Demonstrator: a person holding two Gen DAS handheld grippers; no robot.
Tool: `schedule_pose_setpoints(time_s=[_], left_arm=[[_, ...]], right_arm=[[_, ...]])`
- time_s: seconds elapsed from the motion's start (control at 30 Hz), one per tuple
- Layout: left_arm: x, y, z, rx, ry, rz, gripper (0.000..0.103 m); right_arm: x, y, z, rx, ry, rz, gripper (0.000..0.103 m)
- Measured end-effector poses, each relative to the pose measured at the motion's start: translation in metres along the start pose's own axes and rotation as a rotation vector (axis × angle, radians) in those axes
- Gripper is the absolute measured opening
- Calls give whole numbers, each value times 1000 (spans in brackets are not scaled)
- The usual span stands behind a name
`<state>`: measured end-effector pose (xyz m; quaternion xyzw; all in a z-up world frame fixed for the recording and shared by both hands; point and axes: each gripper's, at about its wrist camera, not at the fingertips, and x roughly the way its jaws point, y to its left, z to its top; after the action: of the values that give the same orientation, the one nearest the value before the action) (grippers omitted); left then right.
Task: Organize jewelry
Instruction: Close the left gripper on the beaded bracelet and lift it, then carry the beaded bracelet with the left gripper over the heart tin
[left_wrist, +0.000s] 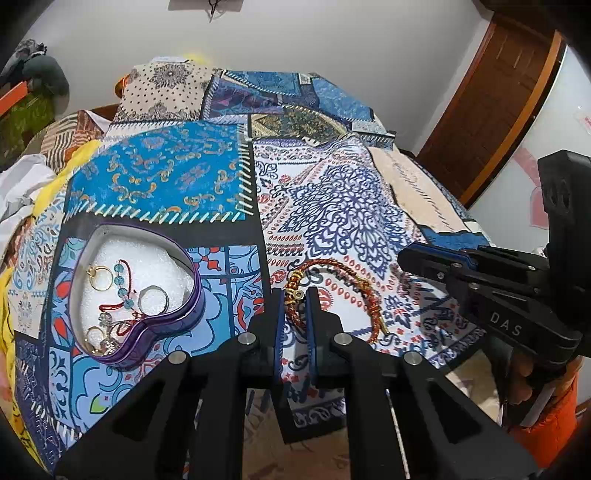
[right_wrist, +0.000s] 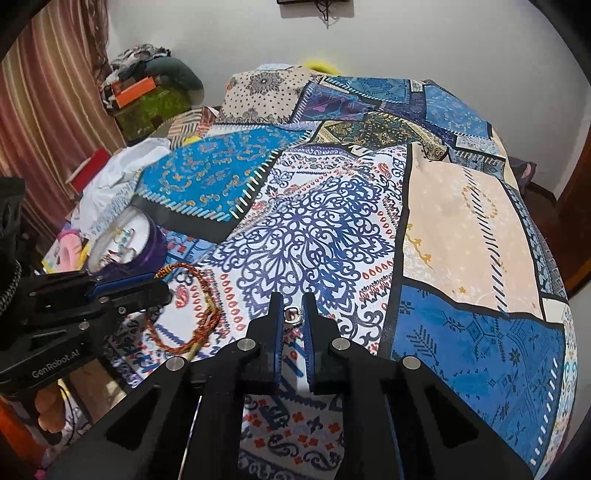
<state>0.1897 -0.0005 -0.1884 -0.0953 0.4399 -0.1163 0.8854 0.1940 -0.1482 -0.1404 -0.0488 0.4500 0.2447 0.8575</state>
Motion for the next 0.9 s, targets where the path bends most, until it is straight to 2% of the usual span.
schedule_pose_setpoints(time_s=[0.53, 0.9], left_arm=[[-71, 11, 12, -1, -160, 38, 9], [-112, 38, 14, -32, -255, 112, 9]], right_arm=[[-54, 35, 22, -40, -149, -4, 9], [-64, 76, 38, -96, -215, 65, 9]])
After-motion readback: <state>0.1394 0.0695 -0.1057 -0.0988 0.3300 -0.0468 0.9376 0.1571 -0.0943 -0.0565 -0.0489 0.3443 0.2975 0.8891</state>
